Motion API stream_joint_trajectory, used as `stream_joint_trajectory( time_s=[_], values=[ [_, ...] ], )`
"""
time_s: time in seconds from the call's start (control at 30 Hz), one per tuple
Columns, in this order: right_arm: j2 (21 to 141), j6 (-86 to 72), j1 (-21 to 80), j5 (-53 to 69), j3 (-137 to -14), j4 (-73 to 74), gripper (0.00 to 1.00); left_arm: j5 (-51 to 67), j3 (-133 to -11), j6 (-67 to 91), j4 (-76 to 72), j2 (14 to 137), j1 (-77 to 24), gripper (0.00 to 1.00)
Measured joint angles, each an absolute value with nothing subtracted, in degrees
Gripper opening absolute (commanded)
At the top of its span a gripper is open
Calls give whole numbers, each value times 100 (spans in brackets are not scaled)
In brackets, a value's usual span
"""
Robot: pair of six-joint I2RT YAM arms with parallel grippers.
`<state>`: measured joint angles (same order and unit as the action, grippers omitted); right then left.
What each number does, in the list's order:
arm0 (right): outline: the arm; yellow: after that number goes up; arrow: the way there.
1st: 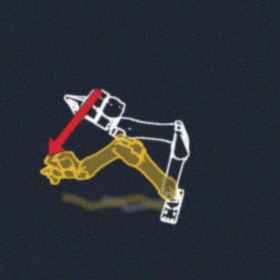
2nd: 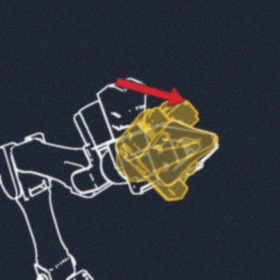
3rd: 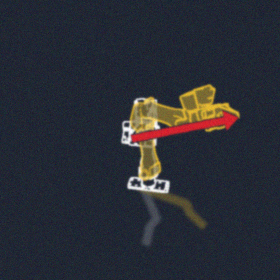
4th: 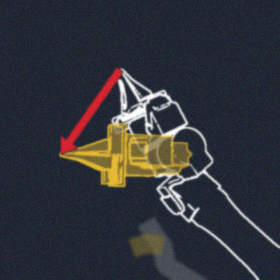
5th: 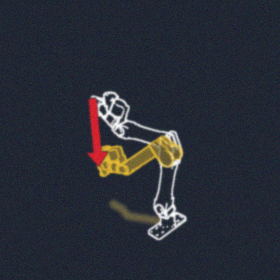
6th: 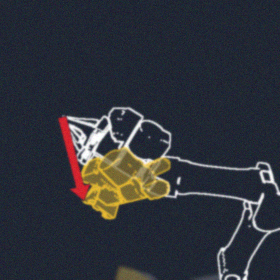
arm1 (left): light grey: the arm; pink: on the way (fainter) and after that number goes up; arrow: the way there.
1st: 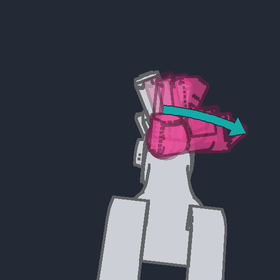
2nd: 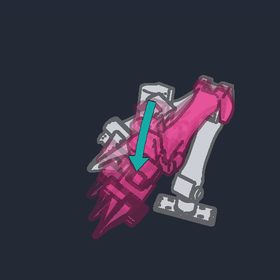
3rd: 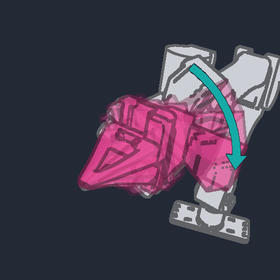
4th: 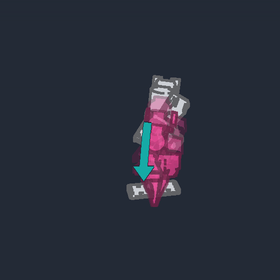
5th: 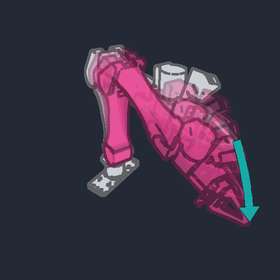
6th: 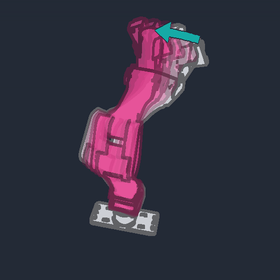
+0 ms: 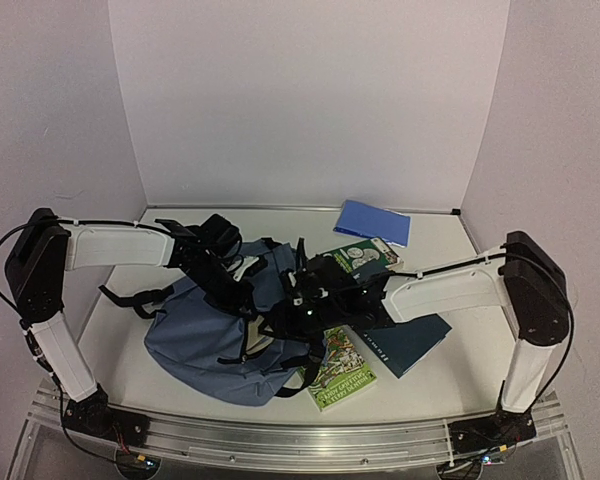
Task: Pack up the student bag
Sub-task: Place the personal item in the student bag.
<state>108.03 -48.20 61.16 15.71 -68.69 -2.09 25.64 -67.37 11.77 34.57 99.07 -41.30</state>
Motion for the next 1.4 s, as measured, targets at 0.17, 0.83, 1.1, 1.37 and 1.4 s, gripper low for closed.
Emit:
stream_joint_trajectory(
  time_s=[0.17,0.83,1.1,1.37,1.4],
  values=[
    [11134,-4643,6062,1511,-7111,-49,36,2604,-6737,1175,3457,9907,-4124,0],
    [11303,-6074,6294,1297,-6802,-583,0,2568,-6737,1479,3459,9972,-4095,0],
    [11193,-7419,6921,680,-6545,-1152,0,2462,-6737,1653,3459,9972,-4121,0],
    [11188,-7677,7090,553,-6532,-1344,32,2513,-6737,1645,3447,9972,-4121,0],
    [11175,-7624,7059,547,-6500,-1362,34,2531,-6737,1638,3446,9972,-4119,0]
  ],
)
